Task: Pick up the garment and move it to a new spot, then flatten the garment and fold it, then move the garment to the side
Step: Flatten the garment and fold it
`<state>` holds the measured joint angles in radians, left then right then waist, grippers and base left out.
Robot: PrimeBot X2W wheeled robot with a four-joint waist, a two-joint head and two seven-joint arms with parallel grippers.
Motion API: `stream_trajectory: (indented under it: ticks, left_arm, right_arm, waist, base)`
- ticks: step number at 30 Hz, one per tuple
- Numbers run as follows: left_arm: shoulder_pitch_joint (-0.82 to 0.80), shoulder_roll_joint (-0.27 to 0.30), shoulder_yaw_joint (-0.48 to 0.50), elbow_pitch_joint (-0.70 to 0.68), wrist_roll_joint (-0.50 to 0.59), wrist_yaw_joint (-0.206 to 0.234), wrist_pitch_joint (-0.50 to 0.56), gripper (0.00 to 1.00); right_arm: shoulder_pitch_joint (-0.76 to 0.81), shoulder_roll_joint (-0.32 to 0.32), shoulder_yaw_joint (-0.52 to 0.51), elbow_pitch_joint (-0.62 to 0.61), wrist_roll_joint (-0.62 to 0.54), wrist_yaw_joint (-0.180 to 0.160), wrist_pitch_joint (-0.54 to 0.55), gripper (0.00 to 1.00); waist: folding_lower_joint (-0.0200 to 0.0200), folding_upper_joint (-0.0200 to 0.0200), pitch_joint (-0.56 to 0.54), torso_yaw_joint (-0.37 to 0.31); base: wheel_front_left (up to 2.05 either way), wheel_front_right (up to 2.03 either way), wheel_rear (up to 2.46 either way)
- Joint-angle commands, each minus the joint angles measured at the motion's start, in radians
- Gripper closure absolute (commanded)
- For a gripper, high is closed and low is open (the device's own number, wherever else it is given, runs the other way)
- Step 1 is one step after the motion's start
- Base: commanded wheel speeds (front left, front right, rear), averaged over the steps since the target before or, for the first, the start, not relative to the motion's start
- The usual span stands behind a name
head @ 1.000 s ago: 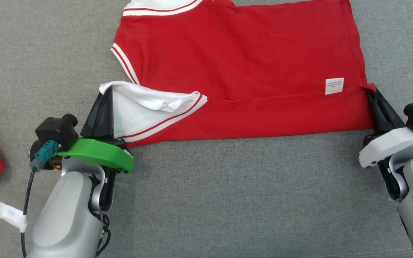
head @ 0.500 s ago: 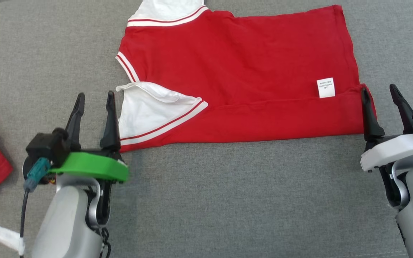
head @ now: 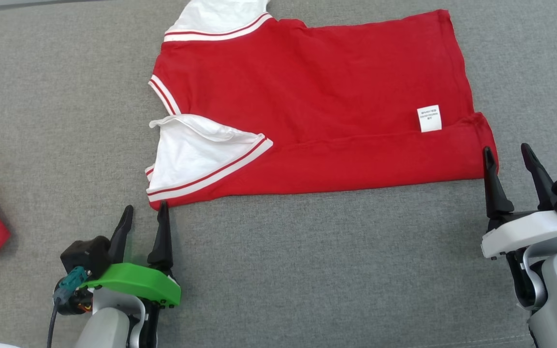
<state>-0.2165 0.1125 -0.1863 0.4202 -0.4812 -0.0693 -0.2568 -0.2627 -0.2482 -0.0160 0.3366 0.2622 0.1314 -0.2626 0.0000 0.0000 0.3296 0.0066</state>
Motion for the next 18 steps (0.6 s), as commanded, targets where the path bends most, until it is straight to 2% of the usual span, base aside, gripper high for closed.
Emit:
stream_trajectory:
  ticks: [1, 7, 8, 9, 10, 11, 18]
  left_arm:
    - [-0.030, 0.006, 0.001, 0.021, 0.009, 0.005, -0.002, 0.00]
    - [-0.071, 0.004, 0.002, 0.102, 0.014, 0.000, -0.003, 0.00]
    - [-0.074, 0.002, 0.001, 0.114, 0.017, 0.001, -0.003, 0.35]
    - [-0.076, 0.001, 0.000, 0.124, 0.019, -0.001, -0.002, 0.56]
    - [-0.078, 0.000, 0.000, 0.133, 0.021, -0.003, -0.003, 0.94]
    - [-0.077, 0.000, -0.004, 0.139, 0.021, -0.009, -0.003, 1.00]
    - [-0.075, 0.011, -0.021, 0.141, 0.020, -0.035, -0.005, 1.00]
  right_arm:
    - [-0.006, 0.000, 0.006, 0.001, 0.007, -0.001, -0.003, 0.00]
    - [-0.014, -0.007, 0.014, 0.004, 0.012, -0.001, -0.003, 0.00]
    - [-0.011, -0.008, 0.015, 0.006, 0.013, -0.001, -0.003, 0.00]
    - [-0.009, -0.007, 0.016, 0.009, 0.015, -0.001, -0.003, 0.00]
    - [-0.008, -0.005, 0.018, 0.012, 0.017, -0.001, -0.003, 0.00]
    - [-0.008, -0.002, 0.020, 0.018, 0.019, -0.001, -0.003, 0.00]
    - [-0.035, 0.013, 0.029, 0.088, 0.054, -0.001, -0.003, 0.00]
  waist:
    - [0.0000, 0.0000, 0.006, -0.009]
    - [0.0000, 0.0000, 0.014, -0.024]
    - [0.0000, 0.0000, 0.015, -0.025]
    - [0.0000, 0.0000, 0.015, -0.025]
    - [0.0000, 0.0000, 0.016, -0.025]
    - [0.0000, 0.0000, 0.017, -0.025]
    - [0.0000, 0.0000, 0.025, -0.004]
  base:
    - [0.00, 0.00, 0.00]
    - [0.00, 0.00, 0.00]
    - [0.00, 0.00, 0.00]
    - [0.00, 0.00, 0.00]
    - [0.00, 0.00, 0.00]
    - [0.00, 0.00, 0.00]
    - [0.00, 0.00, 0.00]
